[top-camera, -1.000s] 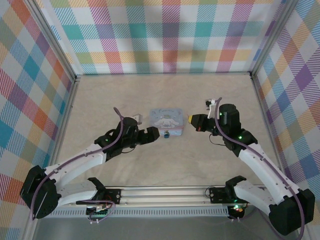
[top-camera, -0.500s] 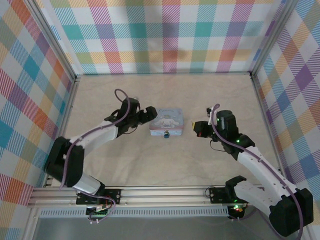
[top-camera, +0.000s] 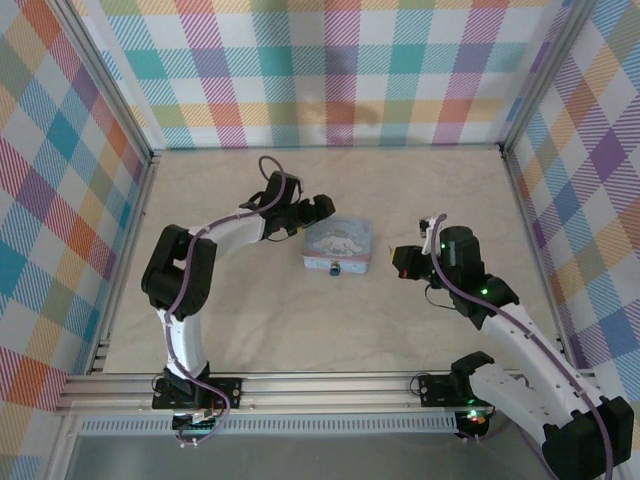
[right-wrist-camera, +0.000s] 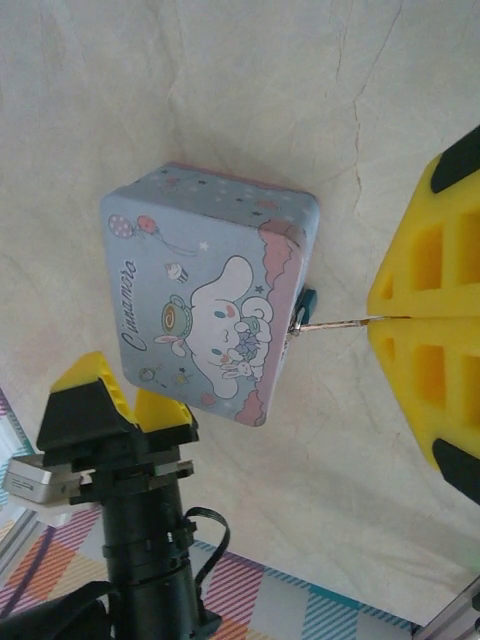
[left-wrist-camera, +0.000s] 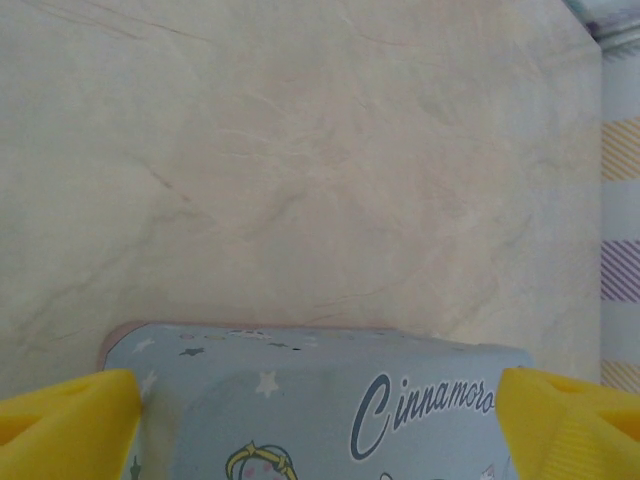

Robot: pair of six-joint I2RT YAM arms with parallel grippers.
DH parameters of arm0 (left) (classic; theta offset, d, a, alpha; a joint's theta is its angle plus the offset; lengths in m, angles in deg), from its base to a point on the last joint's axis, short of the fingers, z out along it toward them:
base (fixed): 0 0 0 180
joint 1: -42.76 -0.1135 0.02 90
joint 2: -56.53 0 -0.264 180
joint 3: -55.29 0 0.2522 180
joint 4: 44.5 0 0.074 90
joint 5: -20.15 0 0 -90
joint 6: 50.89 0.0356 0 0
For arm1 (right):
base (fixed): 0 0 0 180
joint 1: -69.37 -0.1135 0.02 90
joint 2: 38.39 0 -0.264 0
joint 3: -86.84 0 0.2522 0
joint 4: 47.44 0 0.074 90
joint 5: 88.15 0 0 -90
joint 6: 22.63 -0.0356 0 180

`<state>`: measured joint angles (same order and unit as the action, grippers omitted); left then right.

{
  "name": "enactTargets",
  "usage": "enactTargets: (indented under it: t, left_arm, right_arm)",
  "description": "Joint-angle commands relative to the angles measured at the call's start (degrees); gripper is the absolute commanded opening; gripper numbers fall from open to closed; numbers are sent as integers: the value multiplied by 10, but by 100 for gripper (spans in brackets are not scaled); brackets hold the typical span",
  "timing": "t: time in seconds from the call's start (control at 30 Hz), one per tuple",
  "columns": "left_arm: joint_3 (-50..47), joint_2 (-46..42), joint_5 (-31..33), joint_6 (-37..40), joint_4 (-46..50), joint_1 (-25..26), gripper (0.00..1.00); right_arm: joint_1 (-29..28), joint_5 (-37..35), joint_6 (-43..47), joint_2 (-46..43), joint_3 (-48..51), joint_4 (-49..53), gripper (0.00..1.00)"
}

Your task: Unlock a padlock with a key

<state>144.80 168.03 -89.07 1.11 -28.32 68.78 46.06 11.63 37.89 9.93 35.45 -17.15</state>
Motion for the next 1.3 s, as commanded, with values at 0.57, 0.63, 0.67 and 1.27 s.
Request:
enactTargets:
  t: [0.57, 0.63, 0.67, 1.27]
  left_arm:
    - [-135, -173, -9, 53, -23, 4, 100]
    - [-180, -213, 1, 52, -37, 7, 100]
    - [-204, -234, 4, 48, -48, 10, 100]
    - [-402, -201, 105, 139, -386, 163, 100]
  right_arm:
    - [15, -101, 51, 155, -83, 7, 0]
    - [25, -101, 55, 187, -106, 5, 0]
    - [29, -100, 57, 205, -121, 1, 0]
    - [51, -100, 107, 468, -316, -11, 0]
